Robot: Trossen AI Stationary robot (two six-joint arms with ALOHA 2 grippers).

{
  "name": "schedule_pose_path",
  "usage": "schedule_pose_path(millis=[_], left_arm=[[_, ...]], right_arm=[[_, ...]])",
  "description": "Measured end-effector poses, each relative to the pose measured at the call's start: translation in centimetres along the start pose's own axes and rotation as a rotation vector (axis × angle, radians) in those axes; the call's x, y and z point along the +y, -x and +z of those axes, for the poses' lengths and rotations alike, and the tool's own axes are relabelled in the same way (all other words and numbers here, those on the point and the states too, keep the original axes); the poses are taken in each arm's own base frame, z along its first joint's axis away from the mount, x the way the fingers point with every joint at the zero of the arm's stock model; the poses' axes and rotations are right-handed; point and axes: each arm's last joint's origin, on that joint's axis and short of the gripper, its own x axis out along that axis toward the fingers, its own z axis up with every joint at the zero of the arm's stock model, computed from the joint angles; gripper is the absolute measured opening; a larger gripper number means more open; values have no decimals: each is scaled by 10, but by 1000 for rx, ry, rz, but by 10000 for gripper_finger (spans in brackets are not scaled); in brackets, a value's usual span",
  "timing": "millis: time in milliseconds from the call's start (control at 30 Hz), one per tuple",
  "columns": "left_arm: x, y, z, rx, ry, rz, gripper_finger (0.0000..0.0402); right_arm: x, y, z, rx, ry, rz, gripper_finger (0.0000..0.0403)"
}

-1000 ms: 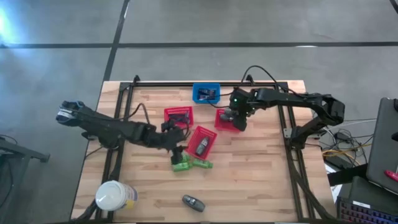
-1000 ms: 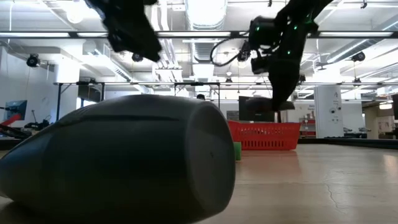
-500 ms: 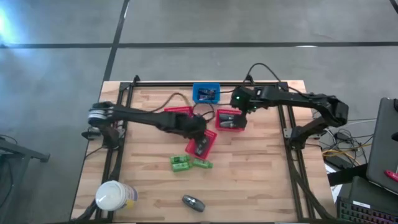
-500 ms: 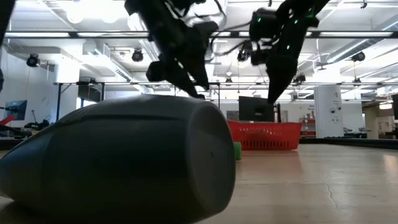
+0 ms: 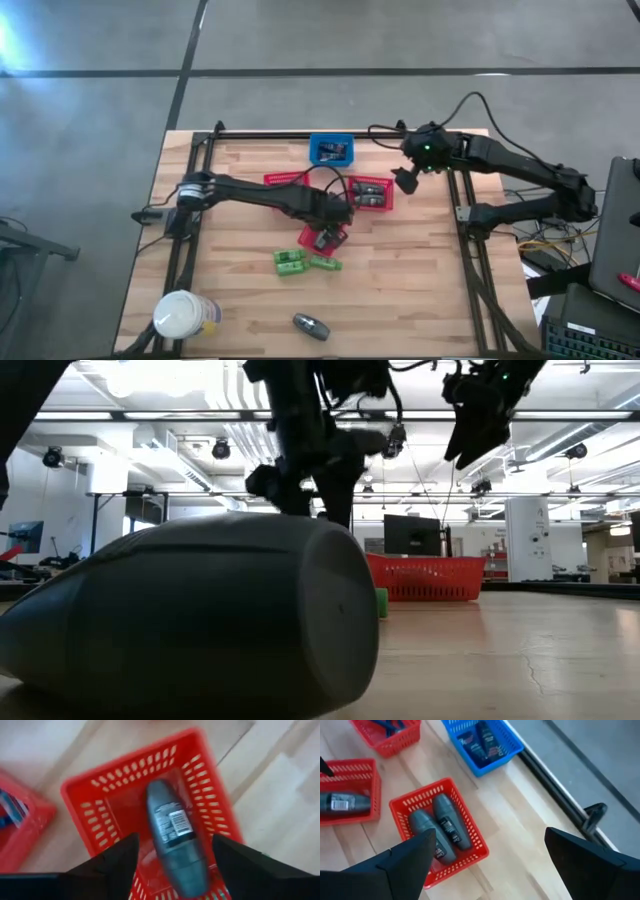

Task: Pick & Place Travel size toiletries
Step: Put the black deodorant into the top right red bin

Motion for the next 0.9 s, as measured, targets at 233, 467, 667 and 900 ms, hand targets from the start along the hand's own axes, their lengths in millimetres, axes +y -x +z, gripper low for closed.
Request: schedule_pose_path(millis=[233,467,667,900], left_arm=[[-1,-15,-2,27,52,9,281],[-4,-45,-9,104,42,38,271],[-5,-64,-13,155,4,49,255],[-5,-62,-13,158,-13,40,212]], right_arm=[[-2,8,-2,-27,-22,-8,370],[-2,5,-5,6,-28,-13,370],[-2,5,-6,18,-28,-14,370],[-2,2,-10,35,-24,-16,370]])
